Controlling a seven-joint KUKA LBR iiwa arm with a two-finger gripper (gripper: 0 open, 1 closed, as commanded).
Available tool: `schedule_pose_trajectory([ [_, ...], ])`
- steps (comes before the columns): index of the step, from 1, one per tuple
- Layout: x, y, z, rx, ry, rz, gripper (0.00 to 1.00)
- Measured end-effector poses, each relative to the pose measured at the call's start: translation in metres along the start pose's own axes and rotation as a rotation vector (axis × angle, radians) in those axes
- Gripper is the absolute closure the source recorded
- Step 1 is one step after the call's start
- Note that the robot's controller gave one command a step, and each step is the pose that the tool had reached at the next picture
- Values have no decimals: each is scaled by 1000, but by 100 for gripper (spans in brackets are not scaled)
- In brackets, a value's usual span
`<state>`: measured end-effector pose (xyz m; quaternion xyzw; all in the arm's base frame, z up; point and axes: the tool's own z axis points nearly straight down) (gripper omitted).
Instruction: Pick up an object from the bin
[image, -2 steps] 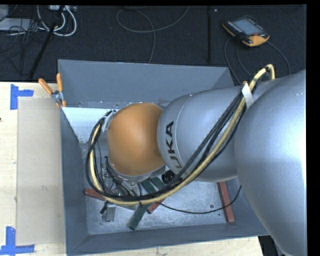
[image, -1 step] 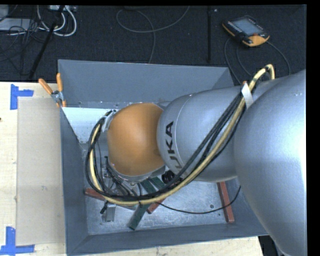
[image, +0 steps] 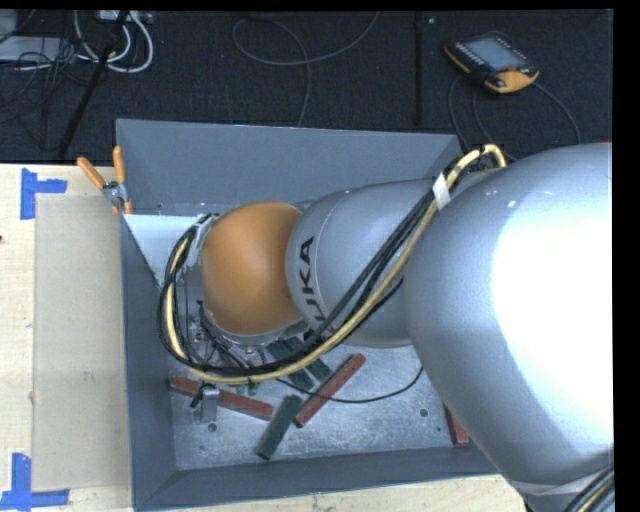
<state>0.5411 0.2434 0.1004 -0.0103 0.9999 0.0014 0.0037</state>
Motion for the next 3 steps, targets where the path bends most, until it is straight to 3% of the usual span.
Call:
schedule_pose_trajectory([
  [1,44,-25,22,4,12,-103,100],
  [2,44,-25,22,3,11,-102,100],
  [3,11,-48,-106,2,7,-45,100],
])
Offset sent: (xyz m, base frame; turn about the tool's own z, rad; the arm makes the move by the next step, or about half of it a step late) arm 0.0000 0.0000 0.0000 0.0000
